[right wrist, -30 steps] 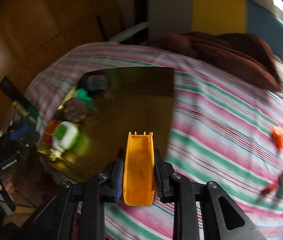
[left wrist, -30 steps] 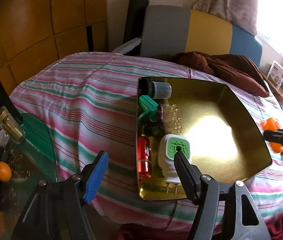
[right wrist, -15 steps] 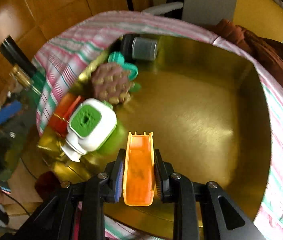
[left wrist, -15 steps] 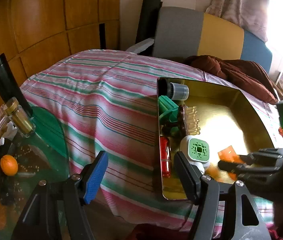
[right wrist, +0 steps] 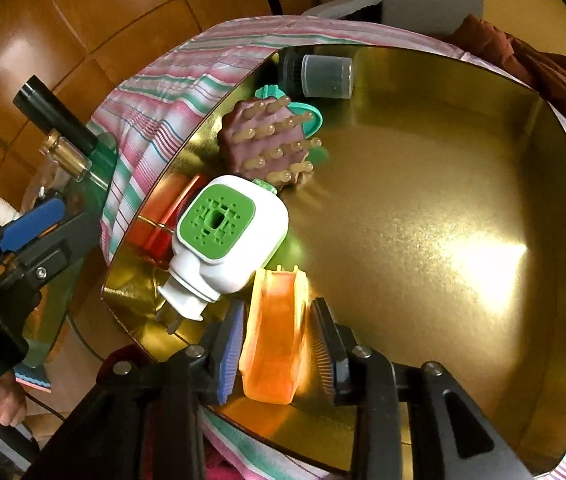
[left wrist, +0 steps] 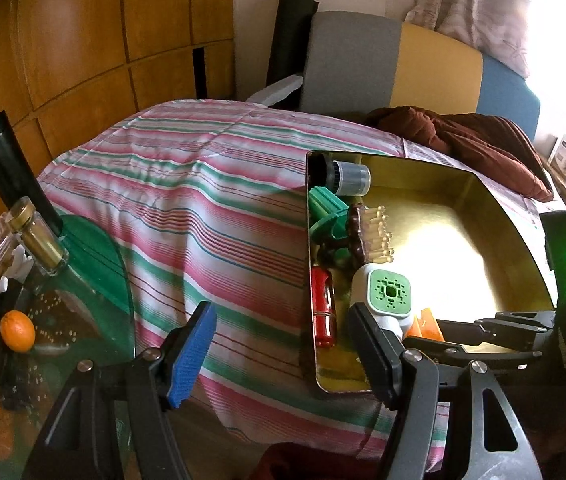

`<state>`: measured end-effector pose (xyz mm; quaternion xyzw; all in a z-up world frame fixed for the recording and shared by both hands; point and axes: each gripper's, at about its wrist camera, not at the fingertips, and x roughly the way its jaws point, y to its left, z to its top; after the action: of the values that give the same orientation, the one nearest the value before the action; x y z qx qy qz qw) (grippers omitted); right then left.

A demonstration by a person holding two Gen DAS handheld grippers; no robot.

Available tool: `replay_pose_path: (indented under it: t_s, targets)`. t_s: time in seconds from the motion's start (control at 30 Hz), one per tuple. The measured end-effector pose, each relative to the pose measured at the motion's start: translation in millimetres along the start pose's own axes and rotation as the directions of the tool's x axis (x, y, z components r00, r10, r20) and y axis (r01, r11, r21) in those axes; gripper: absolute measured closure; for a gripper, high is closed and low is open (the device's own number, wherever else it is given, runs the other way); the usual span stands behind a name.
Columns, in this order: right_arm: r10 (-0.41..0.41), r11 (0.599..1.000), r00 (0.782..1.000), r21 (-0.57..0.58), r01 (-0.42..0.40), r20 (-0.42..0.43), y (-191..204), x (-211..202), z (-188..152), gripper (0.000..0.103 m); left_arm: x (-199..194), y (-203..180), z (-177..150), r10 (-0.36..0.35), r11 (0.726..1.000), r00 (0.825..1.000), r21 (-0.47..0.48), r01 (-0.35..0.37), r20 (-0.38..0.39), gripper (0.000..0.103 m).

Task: Organize rigid objects
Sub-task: 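Open the right tool to drop the yellow piece into the tray, then move both tools back over the toys on the bedspread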

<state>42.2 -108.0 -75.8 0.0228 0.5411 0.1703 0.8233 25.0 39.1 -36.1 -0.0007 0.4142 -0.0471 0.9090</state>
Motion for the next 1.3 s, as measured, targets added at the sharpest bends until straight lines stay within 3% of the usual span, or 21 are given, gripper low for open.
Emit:
replay_pose_path:
  t_s: [0.23, 0.4, 0.53, 0.57, 0.63, 0.83, 1.13, 1.3]
  targets:
    - [0.004, 1.000, 1.000, 0.022, -0.004, 0.016, -1.7, -7.7, -1.8, 0.070, -6.0, -4.0, 0.1, -0.002, 1.000, 1.000, 0.009, 0.002, 0.011, 0.034]
    - [0.000, 1.000, 0.997, 0.025, -0.002, 0.078, -2.2, -25.3, -0.3, 0.068, -10.6, -6.9, 1.8, -0.003, 1.000, 1.000, 0.020, 0.002, 0.024, 0.034]
    - [-0.046, 0.999, 0.990, 0.016, 0.045, 0.136, -3.7, -42.1, -0.4, 0.063, -13.9, -11.3, 3.1, -0.002, 0.999, 0.999, 0.037, 0.000, 0.032, 0.033]
    - [-0.059, 0.998, 0.987, 0.014, 0.058, 0.146, -4.6, -45.0, -0.6, 0.060, -15.0, -12.4, 3.7, -0.001, 0.999, 0.999, 0.043, -0.001, 0.036, 0.028]
    - [-0.082, 0.997, 0.982, 0.008, 0.082, 0.168, -7.1, -52.0, -2.2, 0.060, -17.4, -14.7, 4.2, -0.001, 0.999, 0.999, 0.051, -0.001, 0.047, 0.024]
    - [-0.135, 0.991, 0.967, 0.036, 0.130, 0.216, -25.2, -72.3, -10.9, 0.060, -22.5, -27.9, 6.6, -0.004, 0.995, 0.998, 0.102, -0.003, 0.068, 0.024]
    - [-0.258, 0.961, 0.922, 0.173, 0.215, 0.288, -88.8, -121.0, -24.2, 0.060, -25.5, -53.4, 11.9, -0.033, 0.985, 0.996, 0.172, 0.019, 0.079, 0.024]
    - [-0.380, 0.910, 0.873, 0.292, 0.294, 0.305, -148.1, -157.8, -35.9, 0.060, -26.5, -72.9, 17.1, -0.058, 0.977, 0.995, 0.212, 0.040, 0.083, 0.024]
